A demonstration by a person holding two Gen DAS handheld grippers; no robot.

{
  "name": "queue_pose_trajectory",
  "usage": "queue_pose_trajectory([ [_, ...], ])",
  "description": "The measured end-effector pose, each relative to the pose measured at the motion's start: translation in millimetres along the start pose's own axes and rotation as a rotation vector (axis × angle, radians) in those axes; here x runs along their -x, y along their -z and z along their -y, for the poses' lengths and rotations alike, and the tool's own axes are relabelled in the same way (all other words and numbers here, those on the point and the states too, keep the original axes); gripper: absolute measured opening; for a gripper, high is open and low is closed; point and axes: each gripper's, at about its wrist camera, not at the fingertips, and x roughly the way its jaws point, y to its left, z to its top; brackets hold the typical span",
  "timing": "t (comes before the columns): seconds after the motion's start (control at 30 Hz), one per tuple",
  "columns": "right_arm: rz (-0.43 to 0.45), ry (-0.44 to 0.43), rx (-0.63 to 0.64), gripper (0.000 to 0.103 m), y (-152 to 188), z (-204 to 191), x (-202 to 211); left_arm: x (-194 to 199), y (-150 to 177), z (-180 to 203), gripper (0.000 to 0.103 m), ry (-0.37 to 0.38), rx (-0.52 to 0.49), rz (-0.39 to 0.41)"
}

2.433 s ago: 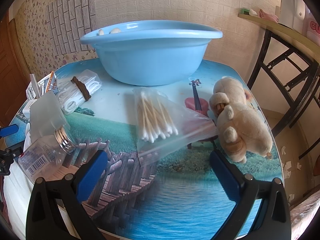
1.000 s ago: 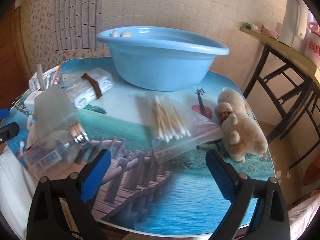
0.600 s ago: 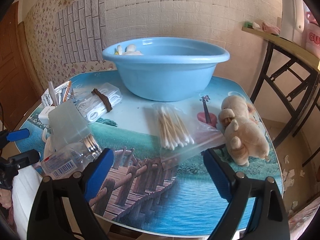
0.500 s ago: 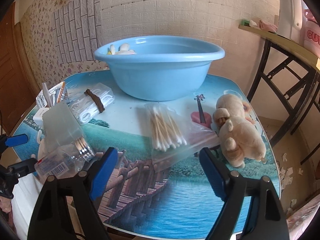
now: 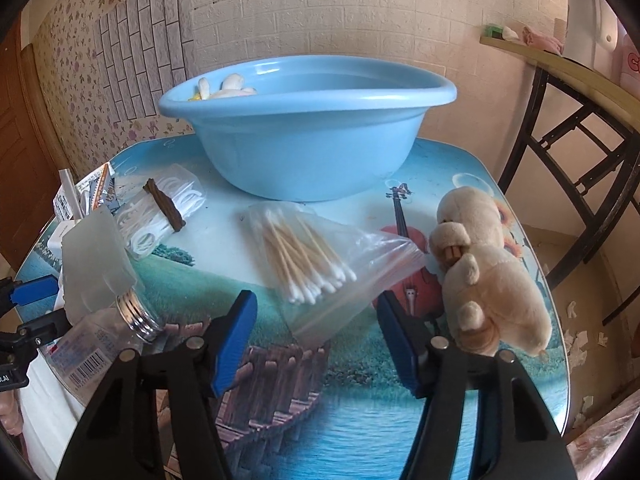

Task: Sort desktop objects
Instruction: 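Grasp the white plastic hook with left tool while right tool grasps the cotton swab bag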

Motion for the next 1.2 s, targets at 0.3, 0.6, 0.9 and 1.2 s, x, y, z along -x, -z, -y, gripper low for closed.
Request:
queue_pose_trajectory([
  [0.3, -0.001, -0.144, 0.017, 0.011, 5.8, -1.1, 15.6, 9.8, 3.4, -4.3, 0.025, 0.035, -0.017, -0.009],
  [0.6, 0.037, -0.131, 0.113, 0.013, 16.7, -15.2, 49.1, 18.0, 8.0, -18.9, 0.025, -0.002, -0.019, -0.021],
  [0.9, 0.002, -0.123, 0.083, 0.033, 13.7, -7.9, 35.4, 9.8, 8.5, -13.8, 0.049, -0.042, -0.046, -0.039],
  [1.2, 0.024, -0.183, 0.026, 0.01, 14.0, -1.6, 27.6, 14.2, 10.5, -19.7, 0.013, 0.04, -0.014, -0.007],
])
